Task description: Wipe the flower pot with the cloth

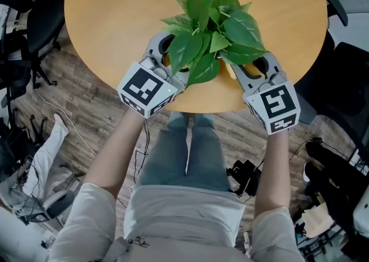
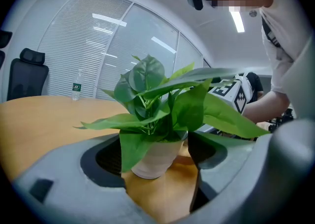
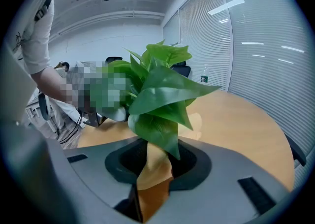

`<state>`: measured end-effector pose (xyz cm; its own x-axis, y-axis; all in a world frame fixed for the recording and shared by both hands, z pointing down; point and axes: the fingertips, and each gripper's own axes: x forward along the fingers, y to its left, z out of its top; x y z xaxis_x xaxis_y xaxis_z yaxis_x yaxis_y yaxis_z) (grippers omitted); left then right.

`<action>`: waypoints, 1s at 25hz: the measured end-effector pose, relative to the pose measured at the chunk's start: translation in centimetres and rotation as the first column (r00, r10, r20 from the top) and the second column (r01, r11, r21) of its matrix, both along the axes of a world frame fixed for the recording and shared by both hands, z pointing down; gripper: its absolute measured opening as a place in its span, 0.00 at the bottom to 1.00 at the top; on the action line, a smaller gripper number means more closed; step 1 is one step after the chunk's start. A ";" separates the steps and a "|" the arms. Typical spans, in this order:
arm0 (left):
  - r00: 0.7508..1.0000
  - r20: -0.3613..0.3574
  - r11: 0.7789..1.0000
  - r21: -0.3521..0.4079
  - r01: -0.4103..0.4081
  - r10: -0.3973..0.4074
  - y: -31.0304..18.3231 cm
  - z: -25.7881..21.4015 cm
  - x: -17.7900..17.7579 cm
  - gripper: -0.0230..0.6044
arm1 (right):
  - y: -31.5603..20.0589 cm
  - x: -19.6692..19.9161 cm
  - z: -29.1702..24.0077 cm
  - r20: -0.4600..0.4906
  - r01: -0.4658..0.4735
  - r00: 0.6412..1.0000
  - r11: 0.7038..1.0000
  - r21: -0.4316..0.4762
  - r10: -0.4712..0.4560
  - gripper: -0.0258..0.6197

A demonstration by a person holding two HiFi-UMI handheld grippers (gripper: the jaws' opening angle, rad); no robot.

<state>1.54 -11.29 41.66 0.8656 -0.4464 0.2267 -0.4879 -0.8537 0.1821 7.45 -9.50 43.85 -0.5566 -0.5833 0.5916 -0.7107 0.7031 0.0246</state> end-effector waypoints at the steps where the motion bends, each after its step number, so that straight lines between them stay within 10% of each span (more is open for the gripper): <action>1: 1.000 0.002 1.000 -0.002 0.007 -0.007 0.0 0.0 0.0 0.68 | 0.1 0.0 0.0 0.000 -0.001 1.000 1.000 0.000 0.001 0.19; 25: 0.980 0.030 0.980 -0.030 0.198 -0.197 -0.4 0.0 0.1 0.68 | 1.3 -1.5 0.3 0.033 -0.001 0.999 1.000 -0.020 0.001 0.19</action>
